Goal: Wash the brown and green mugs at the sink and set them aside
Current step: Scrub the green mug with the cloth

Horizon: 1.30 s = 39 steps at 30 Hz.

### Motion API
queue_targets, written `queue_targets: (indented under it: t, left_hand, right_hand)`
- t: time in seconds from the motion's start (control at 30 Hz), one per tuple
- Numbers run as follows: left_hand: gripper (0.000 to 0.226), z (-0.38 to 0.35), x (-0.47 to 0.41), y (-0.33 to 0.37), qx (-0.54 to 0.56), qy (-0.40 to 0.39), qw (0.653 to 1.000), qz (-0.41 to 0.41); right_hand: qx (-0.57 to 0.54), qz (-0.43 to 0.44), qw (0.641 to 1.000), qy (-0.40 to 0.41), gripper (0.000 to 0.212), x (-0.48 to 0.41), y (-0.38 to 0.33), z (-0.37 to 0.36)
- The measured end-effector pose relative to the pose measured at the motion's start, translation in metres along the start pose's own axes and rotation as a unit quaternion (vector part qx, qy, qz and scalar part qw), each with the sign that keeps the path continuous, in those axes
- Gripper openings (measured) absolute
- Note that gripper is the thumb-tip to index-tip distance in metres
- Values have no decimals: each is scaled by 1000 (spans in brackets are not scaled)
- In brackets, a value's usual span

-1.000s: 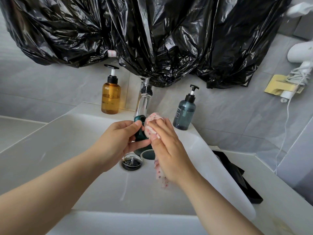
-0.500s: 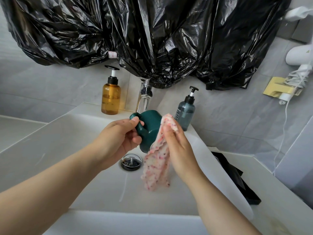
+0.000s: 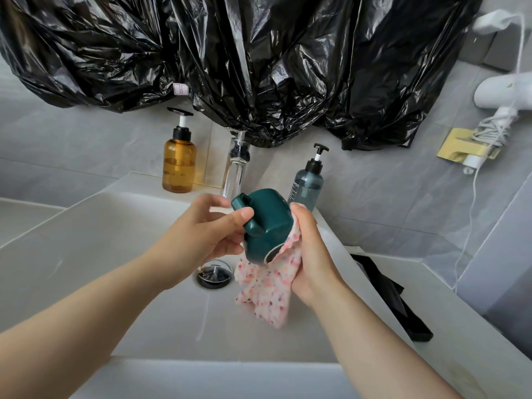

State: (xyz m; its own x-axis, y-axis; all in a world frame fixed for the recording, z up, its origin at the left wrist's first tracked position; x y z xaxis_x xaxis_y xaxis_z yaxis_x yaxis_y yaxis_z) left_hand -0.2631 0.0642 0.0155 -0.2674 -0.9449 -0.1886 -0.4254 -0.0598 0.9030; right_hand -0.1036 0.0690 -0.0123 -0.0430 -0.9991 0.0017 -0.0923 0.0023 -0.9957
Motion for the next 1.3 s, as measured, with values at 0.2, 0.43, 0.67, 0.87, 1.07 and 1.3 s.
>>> queue_targets:
  t: [0.2, 0.43, 0.67, 0.87, 1.07, 1.3]
  left_hand:
    - [40, -2, 8, 27, -361, -30, 900, -241]
    - [39, -23, 13, 14, -523, -160, 775, -317]
    - [49, -6, 3, 4, -362, -19, 922, -136]
    - [53, 13, -4, -4, -292, 48, 955, -28]
    - [52, 19, -4, -8, -244, 83, 965, 44]
    - [43, 15, 0, -17, -164, 61, 978, 110]
  right_hand:
    - [67, -36, 996, 34, 66, -5, 5, 6]
    - [158, -36, 983, 91, 64, 3, -2, 16]
    - [229, 115, 965, 59, 27, 20, -22, -11]
    - [310, 169, 935, 29, 27, 22, -24, -19]
    - [357, 237, 900, 83, 33, 28, -30, -15]
    - [537, 327, 773, 89, 33, 35, -40, -31]
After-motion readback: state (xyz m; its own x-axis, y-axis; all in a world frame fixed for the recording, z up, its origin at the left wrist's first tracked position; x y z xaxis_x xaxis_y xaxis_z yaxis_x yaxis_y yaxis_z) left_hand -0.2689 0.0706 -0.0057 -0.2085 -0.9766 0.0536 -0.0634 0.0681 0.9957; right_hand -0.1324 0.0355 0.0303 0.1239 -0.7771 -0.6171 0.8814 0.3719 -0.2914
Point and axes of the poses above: each hand's wrist, its own x-axis away from the middle knuckle, its own z-axis out of the back of the hand, y = z × x, the point moved 6 cm from there along -x, towards the middle knuckle, and after that the axes turned 11 degrees about x, right-handed, at the moved point
